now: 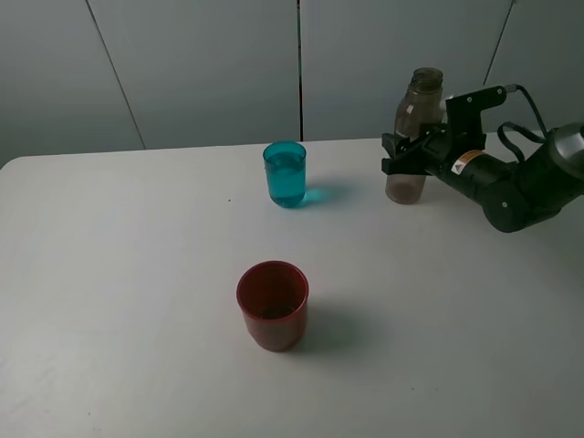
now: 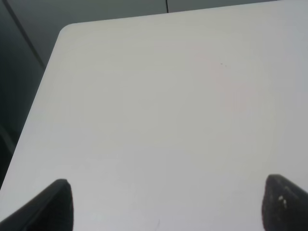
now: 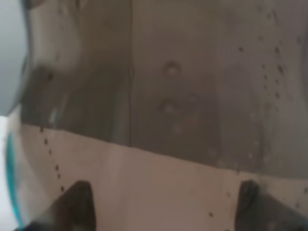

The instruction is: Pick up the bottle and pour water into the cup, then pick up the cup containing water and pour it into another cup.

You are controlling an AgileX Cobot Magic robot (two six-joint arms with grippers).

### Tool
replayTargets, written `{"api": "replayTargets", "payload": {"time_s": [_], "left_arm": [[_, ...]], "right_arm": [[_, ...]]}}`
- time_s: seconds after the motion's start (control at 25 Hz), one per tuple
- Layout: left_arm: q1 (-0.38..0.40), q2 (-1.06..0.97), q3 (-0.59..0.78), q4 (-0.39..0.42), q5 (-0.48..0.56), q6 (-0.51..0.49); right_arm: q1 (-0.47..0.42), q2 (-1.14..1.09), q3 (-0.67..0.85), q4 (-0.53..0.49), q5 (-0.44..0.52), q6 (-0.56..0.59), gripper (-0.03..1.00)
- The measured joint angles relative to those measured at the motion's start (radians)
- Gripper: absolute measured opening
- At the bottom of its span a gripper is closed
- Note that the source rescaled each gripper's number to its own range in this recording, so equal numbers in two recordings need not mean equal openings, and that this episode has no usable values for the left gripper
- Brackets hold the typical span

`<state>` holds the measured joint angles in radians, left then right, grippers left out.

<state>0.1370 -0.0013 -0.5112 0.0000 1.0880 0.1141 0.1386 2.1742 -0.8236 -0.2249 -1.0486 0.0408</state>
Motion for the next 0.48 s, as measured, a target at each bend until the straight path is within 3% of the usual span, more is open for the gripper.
{"api": "replayTargets", "payload": {"time_s": [0.2,0.24,0.28,0.32,0.36,0.4,0.48], "left_arm": [[0.0,0.0,0.0,0.0,0.0,0.002],[0.0,0.0,0.0,0.0,0.0,0.004],[0.0,0.0,0.0,0.0,0.0,0.004],[0.0,0.0,0.0,0.0,0.0,0.004],[0.0,0.0,0.0,0.0,0.0,0.004],[0.0,0.0,0.0,0.0,0.0,0.004],[0.0,0.0,0.0,0.0,0.0,0.004]], "right_arm": [[0.0,0.005,0.0,0.0,-0.011,-0.015,0.0],[0.0,0.005,0.0,0.0,-0.013,-0.015,0.15],[0.0,0.005,0.0,0.0,-0.013,-0.019,0.54],[0.0,0.005,0.0,0.0,-0.013,-0.021,0.77],[0.0,0.005,0.0,0.0,-0.013,-0.023,0.9],[0.0,0.005,0.0,0.0,-0.013,-0.025,0.95],[0.0,-0.003,0.0,0.0,-0.013,-0.027,0.99]]}}
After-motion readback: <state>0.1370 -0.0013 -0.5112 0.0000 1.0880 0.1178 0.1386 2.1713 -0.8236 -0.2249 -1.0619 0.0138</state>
